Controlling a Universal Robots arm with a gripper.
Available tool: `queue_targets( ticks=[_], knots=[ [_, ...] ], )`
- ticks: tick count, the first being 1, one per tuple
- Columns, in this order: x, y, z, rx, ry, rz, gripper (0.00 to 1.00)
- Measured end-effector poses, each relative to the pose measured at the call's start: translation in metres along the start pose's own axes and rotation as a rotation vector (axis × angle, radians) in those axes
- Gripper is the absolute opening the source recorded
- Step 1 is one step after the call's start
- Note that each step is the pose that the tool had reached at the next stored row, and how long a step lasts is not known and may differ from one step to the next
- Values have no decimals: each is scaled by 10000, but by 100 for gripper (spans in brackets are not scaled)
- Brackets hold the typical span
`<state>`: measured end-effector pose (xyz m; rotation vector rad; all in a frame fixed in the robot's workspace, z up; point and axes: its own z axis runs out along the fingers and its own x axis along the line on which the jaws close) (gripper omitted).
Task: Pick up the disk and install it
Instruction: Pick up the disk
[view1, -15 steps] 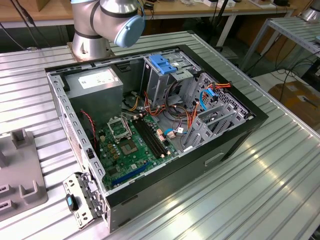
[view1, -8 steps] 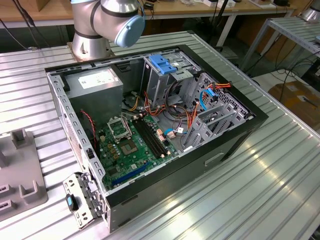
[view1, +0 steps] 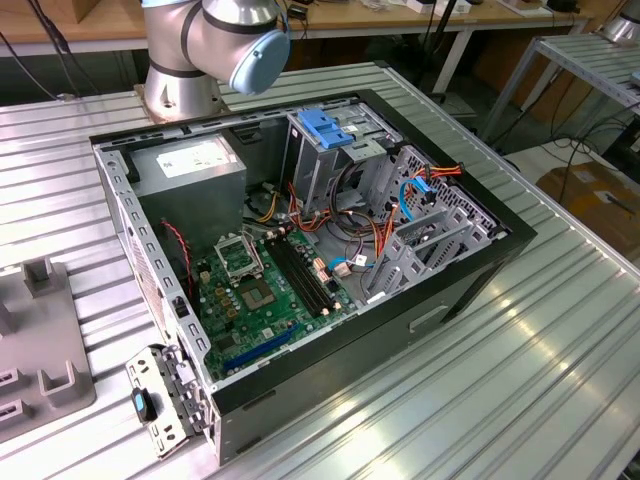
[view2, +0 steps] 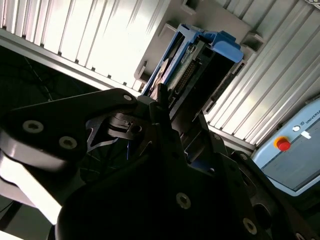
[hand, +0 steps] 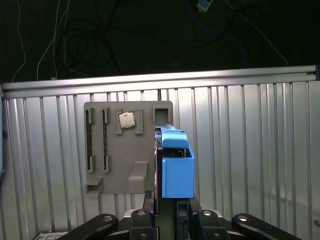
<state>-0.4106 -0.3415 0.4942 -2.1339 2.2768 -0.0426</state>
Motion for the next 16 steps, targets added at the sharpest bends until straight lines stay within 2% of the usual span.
queue_targets(
  ticks=[8, 11, 16],
  knots=[
    [0, -19, 1, 0, 0, -3, 35],
    [-4, -67, 2, 0, 0, -1, 35],
    [-12, -198, 7, 0, 0, -2, 35]
  ],
)
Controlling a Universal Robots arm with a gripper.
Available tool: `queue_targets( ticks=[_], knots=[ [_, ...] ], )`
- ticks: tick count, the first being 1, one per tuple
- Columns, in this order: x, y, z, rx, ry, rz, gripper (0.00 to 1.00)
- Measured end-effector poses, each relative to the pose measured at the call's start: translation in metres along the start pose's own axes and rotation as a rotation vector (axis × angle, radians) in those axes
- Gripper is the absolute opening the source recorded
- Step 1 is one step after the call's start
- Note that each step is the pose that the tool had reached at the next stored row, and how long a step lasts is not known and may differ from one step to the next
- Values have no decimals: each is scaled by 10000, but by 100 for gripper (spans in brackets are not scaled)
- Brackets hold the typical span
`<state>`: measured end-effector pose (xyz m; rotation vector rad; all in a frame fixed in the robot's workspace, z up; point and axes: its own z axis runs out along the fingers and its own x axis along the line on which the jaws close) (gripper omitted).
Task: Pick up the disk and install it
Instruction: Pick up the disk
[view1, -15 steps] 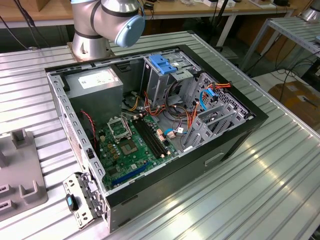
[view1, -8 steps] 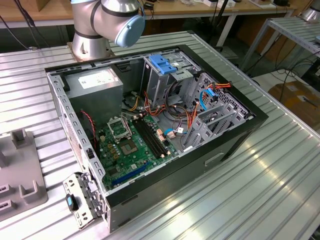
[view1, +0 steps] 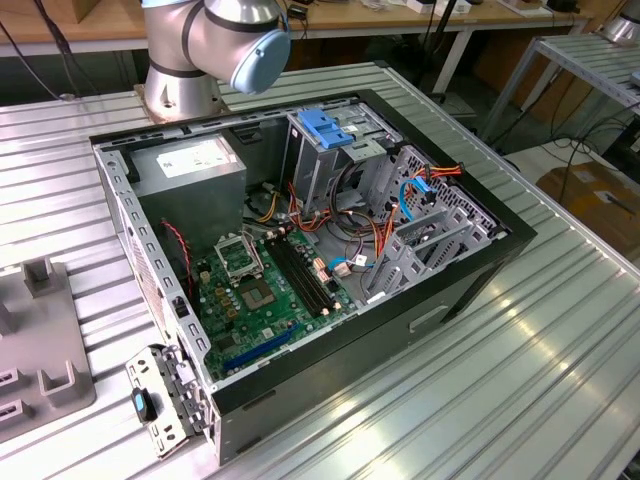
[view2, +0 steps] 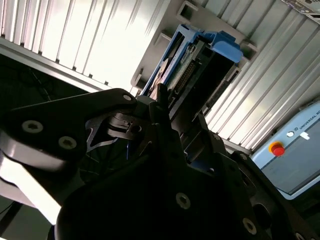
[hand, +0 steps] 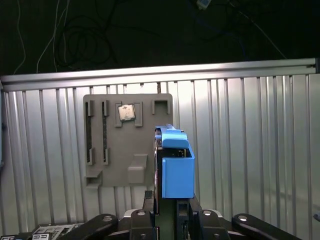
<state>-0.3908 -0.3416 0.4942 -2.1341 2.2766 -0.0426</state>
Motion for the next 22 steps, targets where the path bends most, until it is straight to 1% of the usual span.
queue_targets(
  ticks=[6, 11, 13, 16, 22],
  knots=[
    [-10, -155, 5, 0, 0, 0, 35],
    [-16, -251, 9, 0, 0, 0, 35],
    [-18, -274, 9, 0, 0, 0, 35],
    [-19, -288, 10, 0, 0, 1, 35],
    [-20, -298, 10, 0, 0, 0, 35]
  ],
)
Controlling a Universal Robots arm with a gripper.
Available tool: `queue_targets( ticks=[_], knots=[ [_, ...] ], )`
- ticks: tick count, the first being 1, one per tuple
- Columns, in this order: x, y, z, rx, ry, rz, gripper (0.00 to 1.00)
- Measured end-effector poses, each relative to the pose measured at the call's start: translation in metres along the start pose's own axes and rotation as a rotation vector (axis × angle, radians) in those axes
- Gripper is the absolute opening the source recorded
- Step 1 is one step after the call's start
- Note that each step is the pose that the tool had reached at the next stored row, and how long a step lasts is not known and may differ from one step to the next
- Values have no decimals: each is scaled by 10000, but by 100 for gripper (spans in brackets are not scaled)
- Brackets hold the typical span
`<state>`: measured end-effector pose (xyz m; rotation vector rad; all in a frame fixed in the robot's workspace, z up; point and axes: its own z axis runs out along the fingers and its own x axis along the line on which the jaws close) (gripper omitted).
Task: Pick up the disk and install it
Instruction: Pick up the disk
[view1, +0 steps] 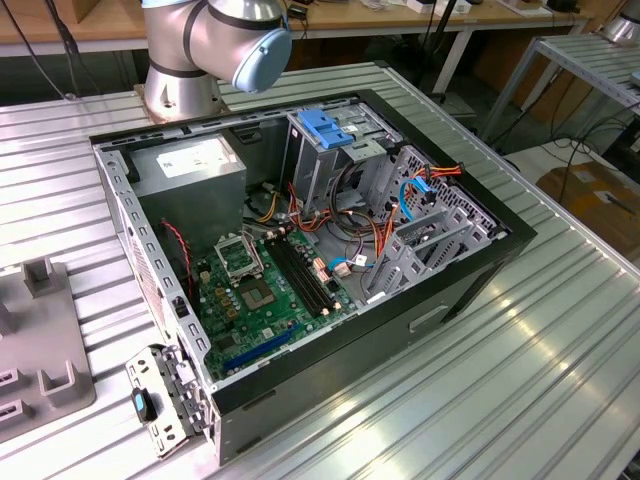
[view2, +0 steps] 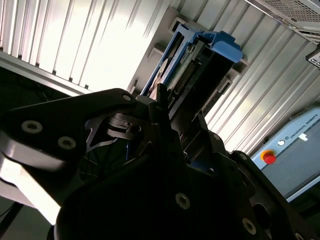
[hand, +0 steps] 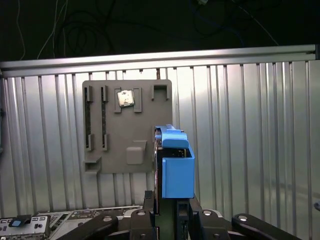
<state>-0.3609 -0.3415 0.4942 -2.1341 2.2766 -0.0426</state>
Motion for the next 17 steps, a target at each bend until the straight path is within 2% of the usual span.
queue_targets(
  ticks=[12, 17],
  knots=[
    [0, -2, -14, 0, 0, 0, 35],
    [-6, -95, -11, 0, 0, 0, 35]
  ],
)
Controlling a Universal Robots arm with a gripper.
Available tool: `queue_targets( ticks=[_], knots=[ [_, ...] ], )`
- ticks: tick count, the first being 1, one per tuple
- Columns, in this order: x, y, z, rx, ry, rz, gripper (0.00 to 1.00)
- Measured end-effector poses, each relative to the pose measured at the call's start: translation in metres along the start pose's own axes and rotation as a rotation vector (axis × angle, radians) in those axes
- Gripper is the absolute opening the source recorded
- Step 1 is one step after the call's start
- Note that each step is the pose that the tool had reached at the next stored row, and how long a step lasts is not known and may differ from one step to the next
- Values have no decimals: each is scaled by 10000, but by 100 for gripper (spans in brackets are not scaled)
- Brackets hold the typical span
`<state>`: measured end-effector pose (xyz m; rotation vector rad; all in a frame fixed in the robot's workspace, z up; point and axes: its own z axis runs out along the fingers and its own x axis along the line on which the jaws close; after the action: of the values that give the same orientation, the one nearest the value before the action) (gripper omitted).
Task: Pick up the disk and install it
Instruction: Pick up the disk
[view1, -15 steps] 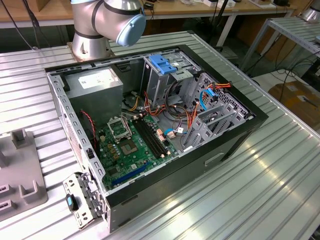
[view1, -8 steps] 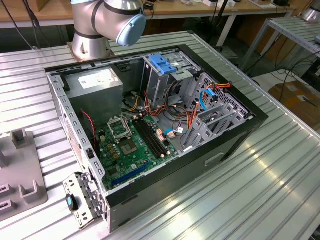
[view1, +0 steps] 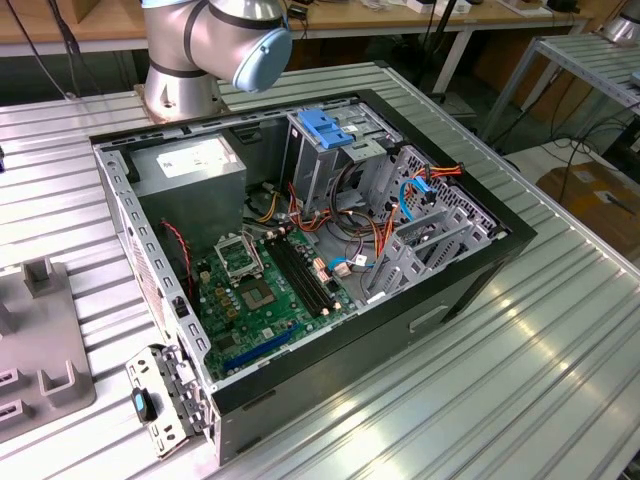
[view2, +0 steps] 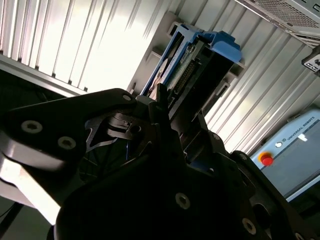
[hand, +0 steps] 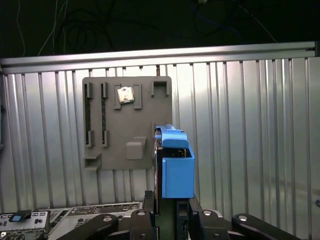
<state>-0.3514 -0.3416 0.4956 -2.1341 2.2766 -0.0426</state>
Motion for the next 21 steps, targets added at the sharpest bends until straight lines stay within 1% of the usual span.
queue_targets(
  ticks=[8, 10, 12, 13, 14, 19, 21],
  knots=[
    [-7, -112, 4, 0, 0, 0, 35],
    [-11, -172, 6, 0, 0, 0, 35],
    [-14, -218, 8, 0, 0, 0, 35],
    [-18, -271, 9, 0, 1, 0, 35],
    [-19, -297, 10, 0, 0, 0, 35],
    [-20, -301, 10, 0, 0, 0, 35],
    [-20, -314, 11, 0, 0, 0, 35]
  ],
)
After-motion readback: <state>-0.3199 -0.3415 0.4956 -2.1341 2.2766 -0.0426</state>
